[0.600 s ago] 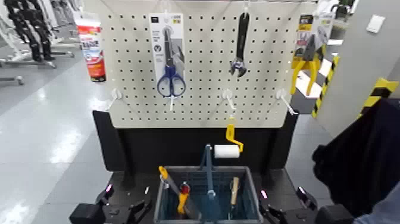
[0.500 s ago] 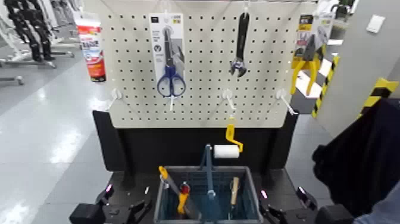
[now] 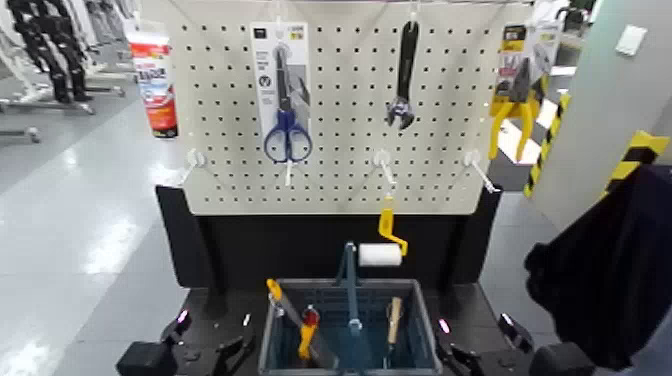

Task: Put the yellow roller into the crate.

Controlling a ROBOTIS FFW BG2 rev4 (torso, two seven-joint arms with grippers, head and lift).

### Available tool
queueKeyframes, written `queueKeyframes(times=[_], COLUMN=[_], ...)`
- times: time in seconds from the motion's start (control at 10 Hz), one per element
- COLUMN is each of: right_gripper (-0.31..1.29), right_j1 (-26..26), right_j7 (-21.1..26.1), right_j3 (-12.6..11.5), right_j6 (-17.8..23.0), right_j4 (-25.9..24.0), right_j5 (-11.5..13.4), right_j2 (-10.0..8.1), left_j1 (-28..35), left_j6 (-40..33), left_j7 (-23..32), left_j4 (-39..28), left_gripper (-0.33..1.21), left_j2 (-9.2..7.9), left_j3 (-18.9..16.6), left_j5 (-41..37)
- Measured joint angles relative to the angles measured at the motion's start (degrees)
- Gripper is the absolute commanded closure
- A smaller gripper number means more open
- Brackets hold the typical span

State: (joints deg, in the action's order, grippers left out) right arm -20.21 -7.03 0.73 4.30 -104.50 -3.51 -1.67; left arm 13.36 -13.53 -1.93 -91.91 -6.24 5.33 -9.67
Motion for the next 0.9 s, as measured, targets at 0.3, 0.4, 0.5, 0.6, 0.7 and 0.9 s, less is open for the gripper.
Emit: queueKeyframes(times=[0.3, 0.4, 0.5, 0.6, 0.7, 0.9], right_gripper=[0.14, 0.14, 0.14, 0.14, 0.14, 0.14], right_j1=[1.6, 3.0, 4.8, 7.0, 9.1, 13.1], right_j7=[-6.1, -9.4, -12.0, -15.6, -18.3, -22.0], right_j3=[-2.2, -3.6, -4.7, -5.5, -6.3, -6.8], right_j6=[-3.0, -4.9, -7.0, -9.4, -11.4, -14.3], right_j4=[-0.4, -0.4, -0.4, -0.2, 0.1, 1.4], right_j5=[-0.6, -0.5, -0.2, 0.0, 0.2, 0.4], right_j2=[0.07, 0.12, -0.20, -0.93, -1.57, -3.17], left_j1=[-0.1, -0.1, -0.1, -0.1, -0.2, -0.2], left_j6=[0.1, 0.1, 0.2, 0.2, 0.2, 0.3], left_j7=[-0.1, -0.1, -0.1, -0.1, -0.1, -0.1], left_j4=[0.0, 0.0, 0.1, 0.1, 0.1, 0.1], left_gripper=[0.12, 0.12, 0.12, 0.12, 0.12, 0.12], left_j2=[0.00, 0.01, 0.07, 0.08, 0.07, 0.10], left_j3=[0.0, 0.0, 0.0, 0.0, 0.1, 0.0], left_j5=[-0.1, -0.1, -0.1, -0.1, -0.1, -0.1])
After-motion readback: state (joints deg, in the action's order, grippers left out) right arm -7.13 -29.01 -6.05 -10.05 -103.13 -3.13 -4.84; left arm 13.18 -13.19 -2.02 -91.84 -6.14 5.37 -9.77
